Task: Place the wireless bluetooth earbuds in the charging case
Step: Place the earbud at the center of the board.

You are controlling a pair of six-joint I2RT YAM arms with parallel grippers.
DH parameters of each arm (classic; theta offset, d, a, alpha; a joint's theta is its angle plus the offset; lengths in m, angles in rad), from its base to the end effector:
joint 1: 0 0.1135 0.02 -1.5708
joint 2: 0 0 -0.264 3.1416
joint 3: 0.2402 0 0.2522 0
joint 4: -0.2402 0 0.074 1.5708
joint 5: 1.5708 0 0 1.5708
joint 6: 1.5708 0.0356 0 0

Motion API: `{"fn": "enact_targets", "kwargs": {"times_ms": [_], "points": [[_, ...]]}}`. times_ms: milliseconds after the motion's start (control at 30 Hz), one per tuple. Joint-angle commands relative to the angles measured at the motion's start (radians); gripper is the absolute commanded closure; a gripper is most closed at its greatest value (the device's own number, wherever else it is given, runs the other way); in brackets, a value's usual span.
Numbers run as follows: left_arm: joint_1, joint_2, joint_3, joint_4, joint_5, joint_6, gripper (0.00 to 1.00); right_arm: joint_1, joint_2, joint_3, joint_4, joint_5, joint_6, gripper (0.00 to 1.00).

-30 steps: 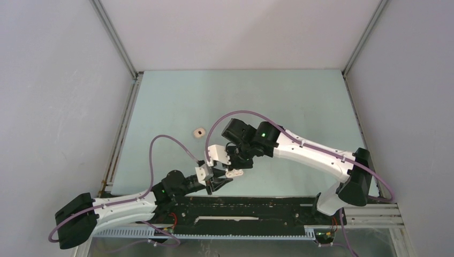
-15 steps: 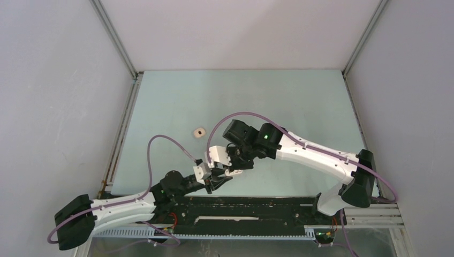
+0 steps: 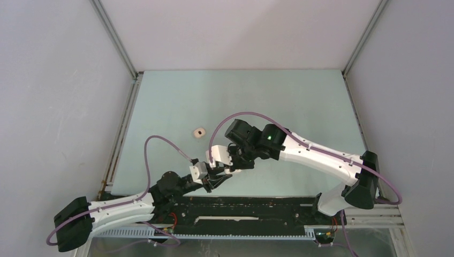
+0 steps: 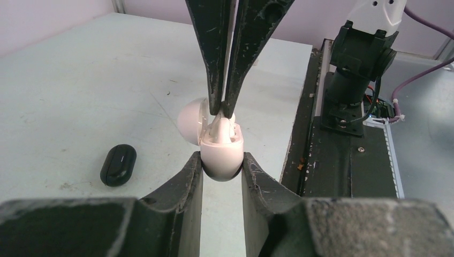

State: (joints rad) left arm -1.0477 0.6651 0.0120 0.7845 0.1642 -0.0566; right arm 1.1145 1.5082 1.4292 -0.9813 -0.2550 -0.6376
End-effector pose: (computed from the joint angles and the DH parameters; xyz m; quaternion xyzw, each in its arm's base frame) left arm 0.0706 -0.1341 0.1895 0.3666 0.5486 -0.4391 0.6097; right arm 0.1265 0.2781 0.3228 -0.7578 0.5898 0.1787 0.2143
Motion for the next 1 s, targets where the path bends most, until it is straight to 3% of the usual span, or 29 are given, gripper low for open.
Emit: {"fn": "enact_targets", "kwargs": {"times_ms": [0,533,967], "points": [[0.003,-0.001,-0.092,0.108,-0.017,-0.007,1.00,0.003,-0.006,-0.005,0.044,-0.034,0.023,1.00],[0.031,-0.077,-0.155,0.195,-0.010,-0.048,1.00,-0.118,-0.105,-0.040,0.136,-0.213,0.081,1.00],[0.032,-0.016,-0.158,0.258,-0.028,-0.064,1.00,-0.215,-0.165,-0.093,0.274,-0.362,0.176,1.00]]}}
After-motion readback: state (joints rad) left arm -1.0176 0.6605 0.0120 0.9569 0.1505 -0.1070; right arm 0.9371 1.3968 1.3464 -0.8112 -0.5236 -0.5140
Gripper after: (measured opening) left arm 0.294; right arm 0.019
